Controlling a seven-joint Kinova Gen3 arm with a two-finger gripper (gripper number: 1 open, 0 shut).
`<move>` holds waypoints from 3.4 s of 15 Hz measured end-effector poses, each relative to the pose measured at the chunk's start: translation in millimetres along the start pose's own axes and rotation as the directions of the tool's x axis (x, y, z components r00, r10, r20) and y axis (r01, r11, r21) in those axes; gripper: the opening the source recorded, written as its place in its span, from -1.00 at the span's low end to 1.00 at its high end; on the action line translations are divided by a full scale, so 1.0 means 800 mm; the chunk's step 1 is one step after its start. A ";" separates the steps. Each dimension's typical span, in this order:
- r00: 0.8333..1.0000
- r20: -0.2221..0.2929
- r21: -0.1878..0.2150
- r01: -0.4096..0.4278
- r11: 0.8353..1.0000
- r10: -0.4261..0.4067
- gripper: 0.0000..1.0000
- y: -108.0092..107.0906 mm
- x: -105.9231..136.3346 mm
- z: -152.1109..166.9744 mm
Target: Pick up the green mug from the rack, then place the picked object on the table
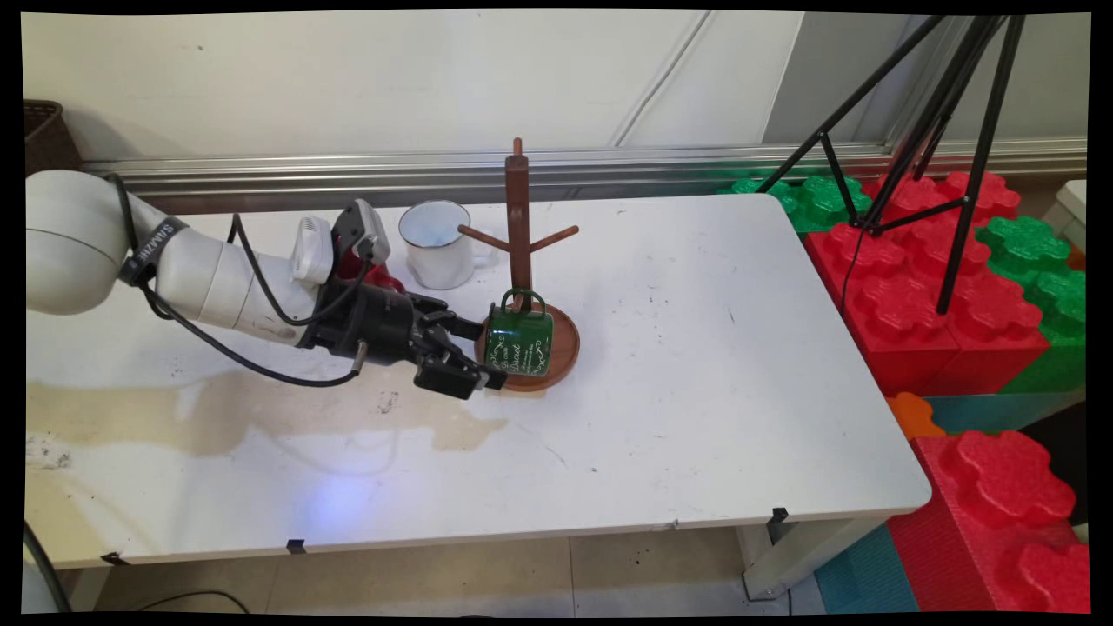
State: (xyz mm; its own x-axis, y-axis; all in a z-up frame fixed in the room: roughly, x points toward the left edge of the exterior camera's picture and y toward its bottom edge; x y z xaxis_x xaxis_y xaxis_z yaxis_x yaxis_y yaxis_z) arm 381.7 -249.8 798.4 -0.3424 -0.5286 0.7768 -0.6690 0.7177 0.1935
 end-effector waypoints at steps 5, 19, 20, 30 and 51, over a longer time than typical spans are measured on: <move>0.999 -0.015 -0.004 0.037 0.999 -0.037 1.00 0.002 -0.003 0.009; 0.993 -0.063 -0.024 0.099 0.995 -0.100 -1.00 -0.003 -0.014 0.033; 0.993 -0.066 -0.026 0.101 0.995 -0.103 -1.00 -0.003 -0.014 0.034; 0.990 -0.083 -0.013 0.111 0.994 -0.111 -1.00 0.001 -0.019 0.019; 0.998 -0.052 -0.065 0.032 0.997 -0.035 -1.00 0.047 -0.010 -0.039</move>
State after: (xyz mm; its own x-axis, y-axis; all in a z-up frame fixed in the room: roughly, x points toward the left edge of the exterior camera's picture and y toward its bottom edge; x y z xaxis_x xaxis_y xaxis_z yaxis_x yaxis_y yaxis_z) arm 379.8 -204.4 818.1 -0.2836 -0.5293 0.7996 -0.6351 0.7284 0.2569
